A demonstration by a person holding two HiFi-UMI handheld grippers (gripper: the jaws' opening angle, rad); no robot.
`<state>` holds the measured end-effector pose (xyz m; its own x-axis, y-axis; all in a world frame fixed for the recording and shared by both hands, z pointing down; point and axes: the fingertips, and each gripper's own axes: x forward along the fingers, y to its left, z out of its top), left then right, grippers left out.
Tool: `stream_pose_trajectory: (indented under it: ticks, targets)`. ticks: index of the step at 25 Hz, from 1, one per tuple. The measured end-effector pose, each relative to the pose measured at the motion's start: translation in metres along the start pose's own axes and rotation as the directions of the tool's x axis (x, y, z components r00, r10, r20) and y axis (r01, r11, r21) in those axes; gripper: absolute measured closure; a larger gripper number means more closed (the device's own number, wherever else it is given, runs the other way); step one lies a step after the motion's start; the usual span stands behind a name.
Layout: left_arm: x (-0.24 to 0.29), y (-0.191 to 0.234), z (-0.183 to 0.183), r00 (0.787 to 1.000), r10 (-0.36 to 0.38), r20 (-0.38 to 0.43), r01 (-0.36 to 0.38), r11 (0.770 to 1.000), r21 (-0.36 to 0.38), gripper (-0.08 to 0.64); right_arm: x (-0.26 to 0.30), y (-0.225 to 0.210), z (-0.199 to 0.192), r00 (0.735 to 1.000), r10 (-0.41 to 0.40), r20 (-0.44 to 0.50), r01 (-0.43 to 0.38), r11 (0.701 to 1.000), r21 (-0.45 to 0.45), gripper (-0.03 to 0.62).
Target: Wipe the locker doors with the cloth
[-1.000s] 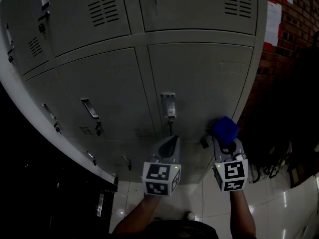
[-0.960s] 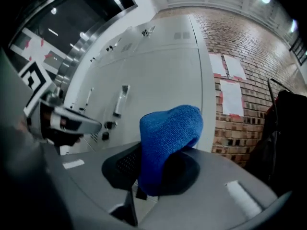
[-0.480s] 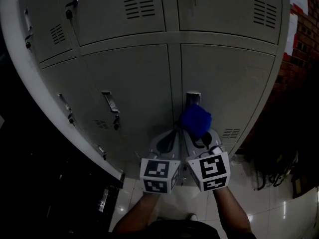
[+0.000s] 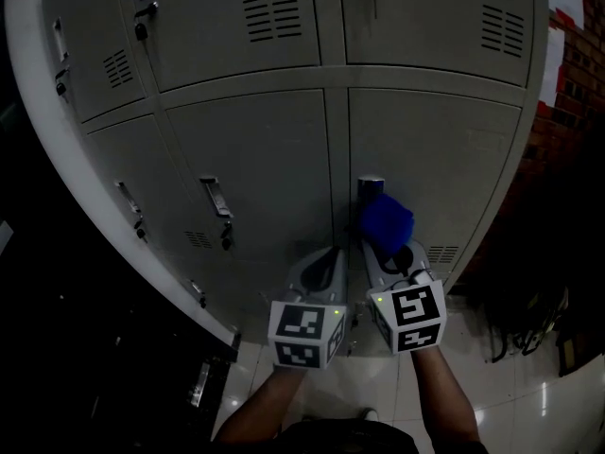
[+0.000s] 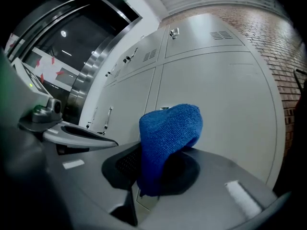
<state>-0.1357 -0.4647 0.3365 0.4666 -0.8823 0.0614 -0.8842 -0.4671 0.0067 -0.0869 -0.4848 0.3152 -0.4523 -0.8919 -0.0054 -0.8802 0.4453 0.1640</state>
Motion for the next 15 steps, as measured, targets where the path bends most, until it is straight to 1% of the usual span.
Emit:
stream_pose_trajectory:
  ticks: [4, 8, 15]
  targets:
    - [0.010, -0.017, 0.001, 0.999, -0.037, -0.004, 0.037, 0.999, 0.012, 0.555, -0.017, -0.032, -0.003, 0.997, -0.072, -0.004, 0.072, 0.997, -0.017, 0.523]
    - [0.020, -0.036, 0.002, 0.997, -0.081, -0.005, 0.081, 0.997, 0.015, 0.555, -0.037, -0.071, -0.010, 0.989, -0.147, -0.021, 0.146, 0.989, -0.020, 0.523]
    - [0.034, -0.061, 0.002, 0.991, -0.134, -0.007, 0.134, 0.991, 0.014, 0.555, -0.074, -0.142, -0.021, 0.957, -0.285, -0.057, 0.284, 0.958, -0.025, 0.523]
